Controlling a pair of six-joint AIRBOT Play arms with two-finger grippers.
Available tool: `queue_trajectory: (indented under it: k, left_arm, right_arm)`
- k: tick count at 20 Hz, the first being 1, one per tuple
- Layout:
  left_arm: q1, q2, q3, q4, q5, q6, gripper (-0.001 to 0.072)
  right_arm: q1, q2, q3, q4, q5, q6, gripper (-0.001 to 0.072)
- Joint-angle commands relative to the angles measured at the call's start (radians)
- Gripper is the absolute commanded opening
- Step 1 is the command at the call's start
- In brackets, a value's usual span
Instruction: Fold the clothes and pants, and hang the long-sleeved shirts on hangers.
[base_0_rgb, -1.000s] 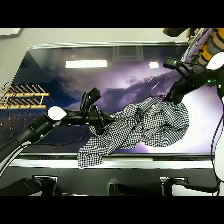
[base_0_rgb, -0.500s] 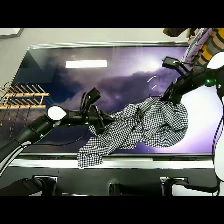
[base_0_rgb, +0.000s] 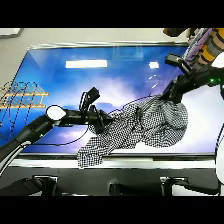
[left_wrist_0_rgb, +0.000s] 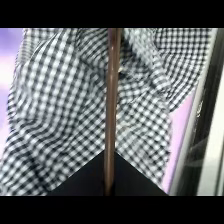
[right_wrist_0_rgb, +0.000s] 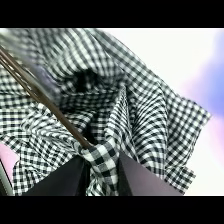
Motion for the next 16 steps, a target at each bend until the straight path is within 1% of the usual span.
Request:
queue_trajectory:
  k: [1, 5, 11, 13, 16]
  left_arm:
    - [0.0, -0.001, 0.001, 0.003, 0.003, -0.002, 0.002]
    - [0.0, -0.001, 0.001, 0.003, 0.003, -0.002, 0.002]
    - [0.001, -0.001, 0.001, 0.003, 0.003, -0.002, 0.0021]
    - [0.0, -0.001, 0.001, 0.003, 0.003, -0.002, 0.002]
    - [0.001, -0.001, 0.001, 0.003, 0.003, -0.002, 0.002]
  right_arm:
    - [-0.002, 0.004, 0.0, -0.019, -0.026, -0.008, 0.0213]
    - [-0.002, 0.004, 0.0, -0.018, -0.035, -0.008, 0.0213]
    - [-0.002, 0.004, 0.0, 0.033, -0.035, -0.016, 0.0216]
    - [-0.002, 0.004, 0.0, 0.034, -0.035, -0.016, 0.0257]
    - [-0.002, 0.004, 0.0, 0.034, -0.039, -0.016, 0.0257]
